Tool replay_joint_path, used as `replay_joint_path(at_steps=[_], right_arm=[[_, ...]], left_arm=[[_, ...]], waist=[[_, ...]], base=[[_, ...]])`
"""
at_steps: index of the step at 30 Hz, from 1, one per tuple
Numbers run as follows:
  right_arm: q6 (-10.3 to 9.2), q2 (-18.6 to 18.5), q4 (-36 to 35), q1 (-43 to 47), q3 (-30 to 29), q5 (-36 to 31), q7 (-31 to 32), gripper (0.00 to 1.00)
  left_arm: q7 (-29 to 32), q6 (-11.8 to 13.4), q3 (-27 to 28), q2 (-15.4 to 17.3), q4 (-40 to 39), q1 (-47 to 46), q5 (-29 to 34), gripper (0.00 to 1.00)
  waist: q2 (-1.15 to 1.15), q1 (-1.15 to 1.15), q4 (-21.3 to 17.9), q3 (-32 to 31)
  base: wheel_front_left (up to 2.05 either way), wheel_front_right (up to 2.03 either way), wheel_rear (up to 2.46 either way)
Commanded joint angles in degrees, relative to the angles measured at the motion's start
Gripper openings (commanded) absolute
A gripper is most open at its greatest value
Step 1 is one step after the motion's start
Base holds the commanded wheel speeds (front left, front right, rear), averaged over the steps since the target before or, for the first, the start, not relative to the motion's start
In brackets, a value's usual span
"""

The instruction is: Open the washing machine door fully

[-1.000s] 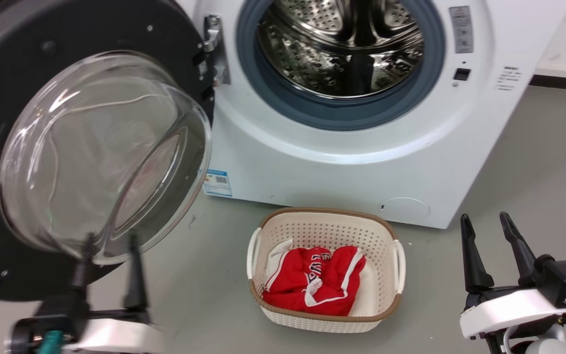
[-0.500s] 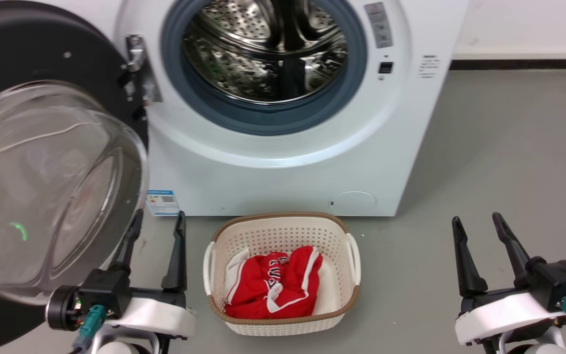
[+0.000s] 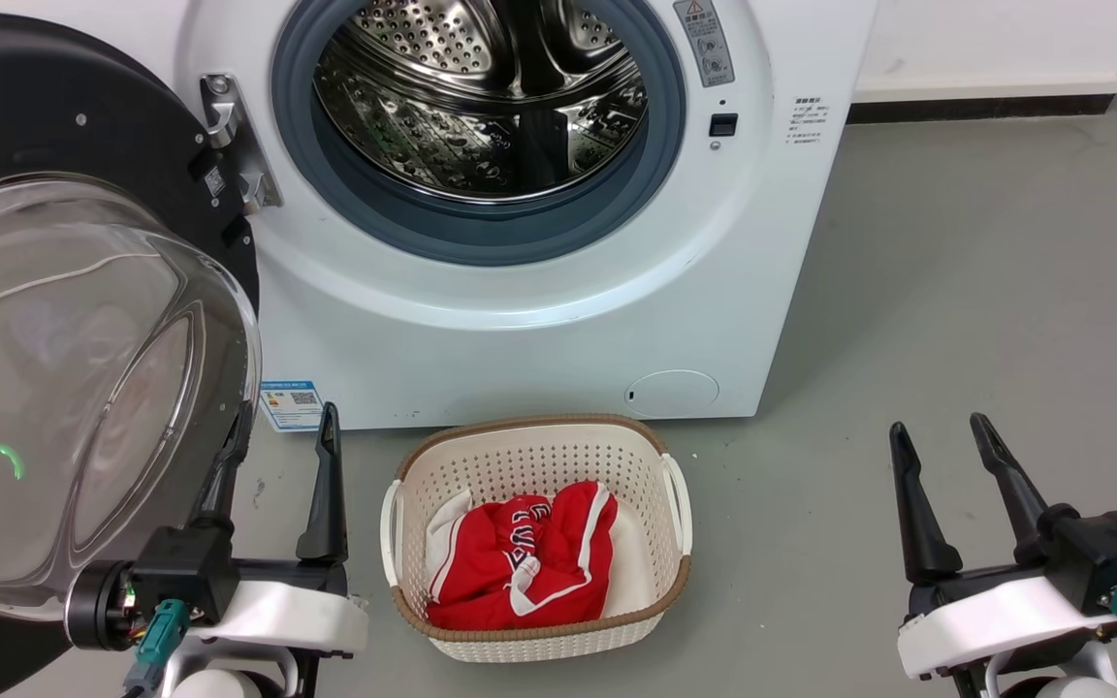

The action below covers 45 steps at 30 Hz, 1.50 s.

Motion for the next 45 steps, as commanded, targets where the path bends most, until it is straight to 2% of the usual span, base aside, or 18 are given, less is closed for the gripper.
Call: replay_joint_path(at_steps=[1,15,33,34,45], right_arm=[[-0.02,0.07,-0.4,-0.02,-0.23,0.11,0.09,1.0],[-0.02,0.07,-0.24,-0.24,-0.13,0.36,-0.3,1.0],[-0.02,0.07,-0.03,-0.44,-0.13,0.62,-0.31,1.0],[0.0,0.0,-0.15,-0.19,-0.11,0.3,-0.09,0.0],[0.01,-0.72,2.18,-0.75,-0.03,13.72,1.27,0.0]], left_arm=[[-0.13,-0.44,0.6,-0.49,-0.27,0.79,0.61,1.0],[-0.14,-1.83,2.64,-2.68,-0.72,2.56,3.09,1.0],[-0.14,-3.78,4.18,-3.83,-0.57,2.78,4.75,1.0],[0.0,-3.63,4.02,-3.85,-0.55,2.06,4.49,0.0],[3.49,-4.38,5.37,-4.22,2.31,0.97,-8.06,0.0]], waist=[[0.0,0.0,0.25,0.08],[0.0,0.0,0.57,0.02],[0.0,0.0,0.64,0.33],[0.0,0.0,0.63,0.35],[0.0,0.0,0.76,0.23]], base=[[0.0,0.0,0.0],[0.0,0.0,0.0],[0.0,0.0,0.0],[0.0,0.0,0.0],[0.0,0.0,0.0]])
